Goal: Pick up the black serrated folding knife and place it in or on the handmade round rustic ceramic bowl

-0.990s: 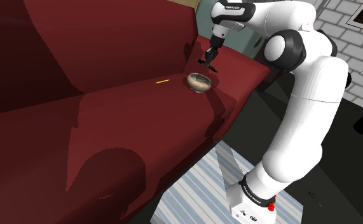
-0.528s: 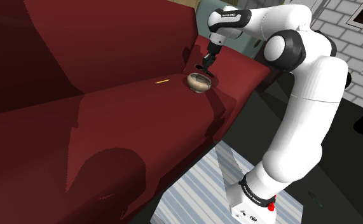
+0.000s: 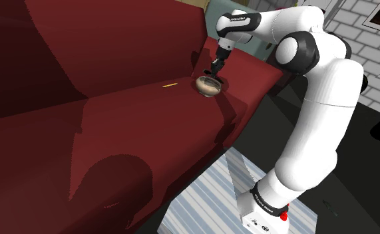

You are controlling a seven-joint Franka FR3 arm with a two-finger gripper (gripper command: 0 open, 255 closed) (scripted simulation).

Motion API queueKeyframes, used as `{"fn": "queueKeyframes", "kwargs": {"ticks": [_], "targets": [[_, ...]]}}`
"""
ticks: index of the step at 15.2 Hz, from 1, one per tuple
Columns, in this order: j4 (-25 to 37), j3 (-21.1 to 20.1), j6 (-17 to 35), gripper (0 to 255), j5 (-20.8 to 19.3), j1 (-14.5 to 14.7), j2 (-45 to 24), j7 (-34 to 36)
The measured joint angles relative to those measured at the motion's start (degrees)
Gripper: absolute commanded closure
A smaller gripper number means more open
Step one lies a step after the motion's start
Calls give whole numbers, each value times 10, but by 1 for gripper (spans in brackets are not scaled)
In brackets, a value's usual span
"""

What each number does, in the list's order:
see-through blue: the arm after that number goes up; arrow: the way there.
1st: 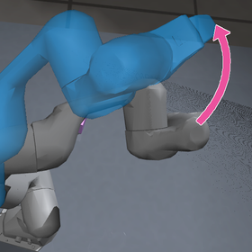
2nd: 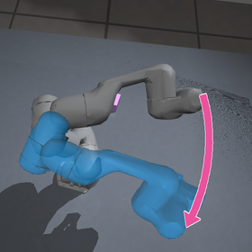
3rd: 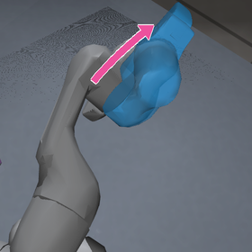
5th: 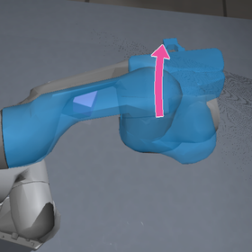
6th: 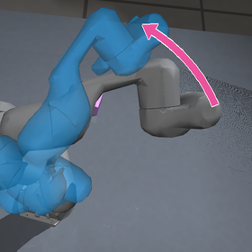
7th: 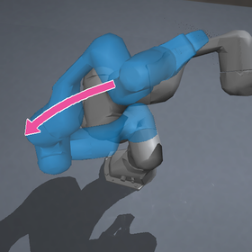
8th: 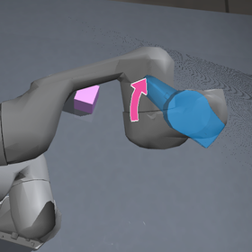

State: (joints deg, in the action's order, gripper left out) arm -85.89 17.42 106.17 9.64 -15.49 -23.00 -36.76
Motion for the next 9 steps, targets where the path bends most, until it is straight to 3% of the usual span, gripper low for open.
{"fn": "queueKeyframes", "kwargs": {"ticks": [1, 2, 9], "targets": [[0, 0, 0, 255, 0, 0, 0, 0], [0, 0, 0, 0, 0, 0, 0, 0], [11, 0, -9, 0, 0, 0, -1, 2]]}}
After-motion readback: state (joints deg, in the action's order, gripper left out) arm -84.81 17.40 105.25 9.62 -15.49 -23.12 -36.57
